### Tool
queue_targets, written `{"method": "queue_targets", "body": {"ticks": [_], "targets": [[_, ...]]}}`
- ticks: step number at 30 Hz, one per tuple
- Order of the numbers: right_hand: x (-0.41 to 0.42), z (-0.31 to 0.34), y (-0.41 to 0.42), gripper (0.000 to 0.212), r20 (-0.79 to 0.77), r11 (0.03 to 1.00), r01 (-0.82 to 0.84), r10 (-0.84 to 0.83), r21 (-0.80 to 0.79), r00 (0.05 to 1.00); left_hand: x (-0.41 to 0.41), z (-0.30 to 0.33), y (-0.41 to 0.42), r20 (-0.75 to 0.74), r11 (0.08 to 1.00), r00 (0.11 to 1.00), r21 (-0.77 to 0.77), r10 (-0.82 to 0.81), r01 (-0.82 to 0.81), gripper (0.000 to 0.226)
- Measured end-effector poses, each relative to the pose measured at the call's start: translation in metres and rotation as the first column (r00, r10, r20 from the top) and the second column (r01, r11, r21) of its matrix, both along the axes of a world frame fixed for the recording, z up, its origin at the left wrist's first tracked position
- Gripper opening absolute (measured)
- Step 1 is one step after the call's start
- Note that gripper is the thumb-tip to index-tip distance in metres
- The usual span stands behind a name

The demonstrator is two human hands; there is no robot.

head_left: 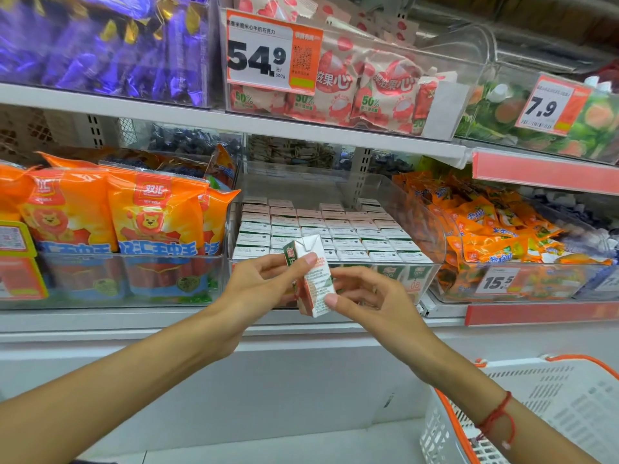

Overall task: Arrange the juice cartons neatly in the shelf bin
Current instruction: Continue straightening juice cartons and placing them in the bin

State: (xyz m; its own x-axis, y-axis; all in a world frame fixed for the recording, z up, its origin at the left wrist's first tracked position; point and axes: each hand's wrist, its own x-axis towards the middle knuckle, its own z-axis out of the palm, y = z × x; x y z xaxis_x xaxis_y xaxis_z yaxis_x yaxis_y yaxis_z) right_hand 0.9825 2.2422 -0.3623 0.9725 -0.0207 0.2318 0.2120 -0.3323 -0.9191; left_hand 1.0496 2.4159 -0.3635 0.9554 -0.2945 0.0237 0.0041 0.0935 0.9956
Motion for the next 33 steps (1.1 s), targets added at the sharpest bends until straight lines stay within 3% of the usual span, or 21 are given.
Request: {"method": "queue_targets", "body": {"ticks": [3,7,10,14,20,23,25,28,31,33], "targets": [[0.0,0.0,0.001,0.027,-0.033,1.0,0.003,-0.002,0.019,0.999,0.0,0.0,0.0,0.003,1.0,1.0,-0.003,-0.017,0.017,0.049],[0.002,0.0,-0.002,0.037,-0.098,0.995,0.0,0.01,0.1,0.995,0.0,0.004,0.002,0.062,0.996,0.994,0.013,-0.091,0.091,0.026],[0.003,0.0,-0.006,0.056,-0.207,0.972,-0.075,0.122,0.223,0.971,-0.002,0.009,0.005,0.183,0.982,0.965,0.065,-0.187,0.178,0.032],[0.002,0.001,-0.007,0.052,-0.23,0.959,-0.17,0.223,0.228,0.947,-0.004,0.009,0.005,0.247,0.97,0.938,0.074,-0.241,0.23,0.033],[0.003,0.0,0.005,0.038,-0.137,0.971,0.087,-0.057,0.224,0.989,-0.005,0.003,-0.004,0.284,1.0,0.959,-0.015,-0.011,0.016,0.024],[0.003,-0.001,0.013,0.04,-0.031,0.963,0.243,-0.241,0.112,0.97,-0.008,0.001,-0.009,0.301,0.999,0.952,-0.004,0.051,-0.053,0.013],[0.004,-0.002,0.015,0.046,-0.009,0.965,0.258,-0.258,0.045,0.966,-0.008,-0.001,-0.011,0.29,0.999,0.956,0.002,0.039,-0.041,0.017],[0.005,0.003,0.007,0.045,-0.143,0.983,0.159,-0.145,0.089,0.979,-0.004,0.002,-0.005,0.192,0.998,0.98,-0.037,-0.05,0.058,0.016],[0.005,0.007,-0.003,0.048,-0.287,0.958,0.025,0.06,0.286,0.956,0.002,0.007,0.001,0.085,0.988,0.987,-0.054,-0.139,0.144,0.009],[0.004,0.008,-0.005,0.043,-0.304,0.931,-0.015,0.134,0.364,0.943,0.004,0.008,0.003,0.06,0.982,0.982,-0.045,-0.182,0.185,0.011]]}}
